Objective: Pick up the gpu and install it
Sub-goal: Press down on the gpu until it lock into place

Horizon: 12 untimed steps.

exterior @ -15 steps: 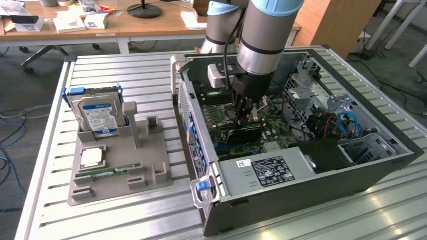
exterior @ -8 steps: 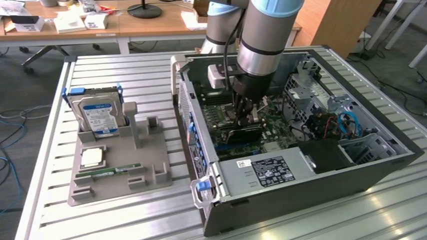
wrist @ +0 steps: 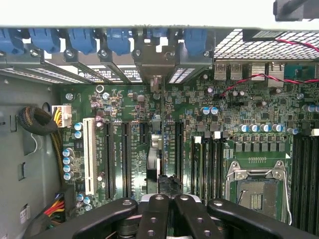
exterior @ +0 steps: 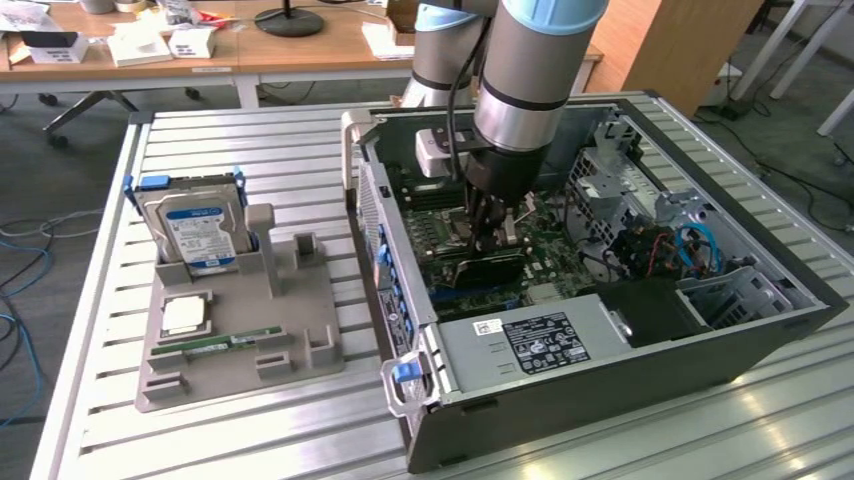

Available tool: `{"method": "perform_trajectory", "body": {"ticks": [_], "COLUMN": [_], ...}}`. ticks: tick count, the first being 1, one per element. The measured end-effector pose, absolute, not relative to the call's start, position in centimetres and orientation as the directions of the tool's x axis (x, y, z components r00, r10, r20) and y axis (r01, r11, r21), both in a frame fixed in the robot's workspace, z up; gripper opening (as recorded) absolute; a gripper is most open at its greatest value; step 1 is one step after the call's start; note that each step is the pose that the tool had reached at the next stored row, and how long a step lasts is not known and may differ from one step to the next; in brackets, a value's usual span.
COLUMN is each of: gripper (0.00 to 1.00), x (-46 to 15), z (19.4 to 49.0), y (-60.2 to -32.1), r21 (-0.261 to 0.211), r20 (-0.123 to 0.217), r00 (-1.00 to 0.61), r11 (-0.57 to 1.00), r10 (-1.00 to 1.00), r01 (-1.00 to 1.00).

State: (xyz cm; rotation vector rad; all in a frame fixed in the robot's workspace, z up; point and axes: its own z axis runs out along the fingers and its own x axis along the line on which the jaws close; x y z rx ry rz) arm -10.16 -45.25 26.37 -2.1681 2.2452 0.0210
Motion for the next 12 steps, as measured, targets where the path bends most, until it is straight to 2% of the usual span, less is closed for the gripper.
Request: {"method": "perform_trajectory", "body": {"ticks": [12], "gripper": [0.11], "x": [-10.16], "z": [27.18], "y": [-45.25], "r21": [-0.005], "r20": [-0.024], "r00": [-0.035], "r11": [0.035], "r10": [-0.999], "r01": [-0.999]}}
